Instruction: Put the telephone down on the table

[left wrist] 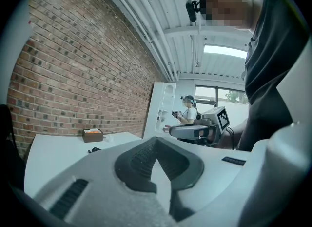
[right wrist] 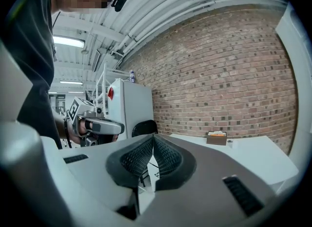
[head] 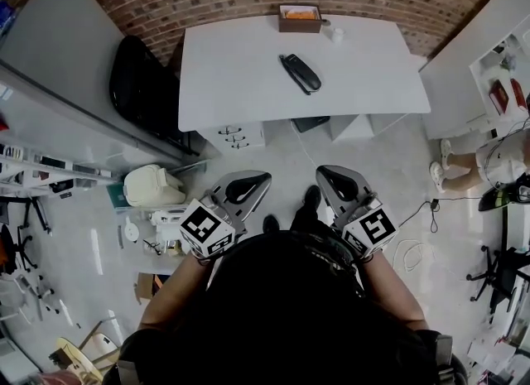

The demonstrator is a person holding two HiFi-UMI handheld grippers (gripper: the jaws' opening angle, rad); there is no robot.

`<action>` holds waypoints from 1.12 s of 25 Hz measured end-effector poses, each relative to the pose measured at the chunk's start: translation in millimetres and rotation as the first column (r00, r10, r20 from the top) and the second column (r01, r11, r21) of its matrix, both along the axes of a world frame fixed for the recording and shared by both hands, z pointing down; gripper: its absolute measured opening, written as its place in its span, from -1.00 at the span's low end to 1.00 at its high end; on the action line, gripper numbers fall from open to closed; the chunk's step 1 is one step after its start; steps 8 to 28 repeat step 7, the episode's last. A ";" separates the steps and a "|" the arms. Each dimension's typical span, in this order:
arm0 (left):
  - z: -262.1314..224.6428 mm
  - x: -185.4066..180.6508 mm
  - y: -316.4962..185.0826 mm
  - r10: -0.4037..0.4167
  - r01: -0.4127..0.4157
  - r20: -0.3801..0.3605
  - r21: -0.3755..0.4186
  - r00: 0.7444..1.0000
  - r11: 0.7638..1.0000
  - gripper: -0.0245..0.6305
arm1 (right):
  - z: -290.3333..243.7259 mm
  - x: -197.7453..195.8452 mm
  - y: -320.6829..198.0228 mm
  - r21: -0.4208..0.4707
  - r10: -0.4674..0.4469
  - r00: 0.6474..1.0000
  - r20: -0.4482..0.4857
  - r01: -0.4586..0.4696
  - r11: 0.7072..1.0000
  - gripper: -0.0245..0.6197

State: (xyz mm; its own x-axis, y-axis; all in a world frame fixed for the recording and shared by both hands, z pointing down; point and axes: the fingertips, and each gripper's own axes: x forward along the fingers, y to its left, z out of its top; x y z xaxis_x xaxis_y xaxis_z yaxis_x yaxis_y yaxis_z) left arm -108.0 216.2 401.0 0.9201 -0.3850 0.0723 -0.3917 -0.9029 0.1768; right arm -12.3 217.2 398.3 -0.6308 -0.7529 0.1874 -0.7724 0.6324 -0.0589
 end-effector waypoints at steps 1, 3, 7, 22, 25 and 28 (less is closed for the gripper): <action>-0.6 -0.4 0.0 0.003 -0.003 -0.001 0.001 1.000 1.000 -0.91 | -1.1 -0.7 0.6 0.004 0.001 1.000 -0.003 -0.001 1.000 -0.87; -1.1 -1.5 -0.6 0.003 -0.003 -0.005 0.001 1.000 1.000 -0.91 | -2.4 -1.9 1.0 0.007 0.004 1.000 -0.007 -0.004 1.000 -0.87; 0.0 -4.6 -0.3 -0.001 0.001 -0.011 -0.001 1.000 1.000 -0.91 | -2.5 -6.2 1.6 0.024 0.002 1.000 -0.030 -0.002 1.000 -0.87; 0.0 -4.6 -0.3 -0.001 0.001 -0.011 -0.001 1.000 1.000 -0.91 | -2.5 -6.2 1.6 0.024 0.002 1.000 -0.030 -0.002 1.000 -0.87; 0.0 -4.6 -0.3 -0.001 0.001 -0.011 -0.001 1.000 1.000 -0.91 | -2.5 -6.2 1.6 0.024 0.002 1.000 -0.030 -0.002 1.000 -0.87; 0.0 -4.6 -0.3 -0.001 0.001 -0.011 -0.001 1.000 1.000 -0.91 | -2.5 -6.2 1.6 0.024 0.002 1.000 -0.030 -0.002 1.000 -0.87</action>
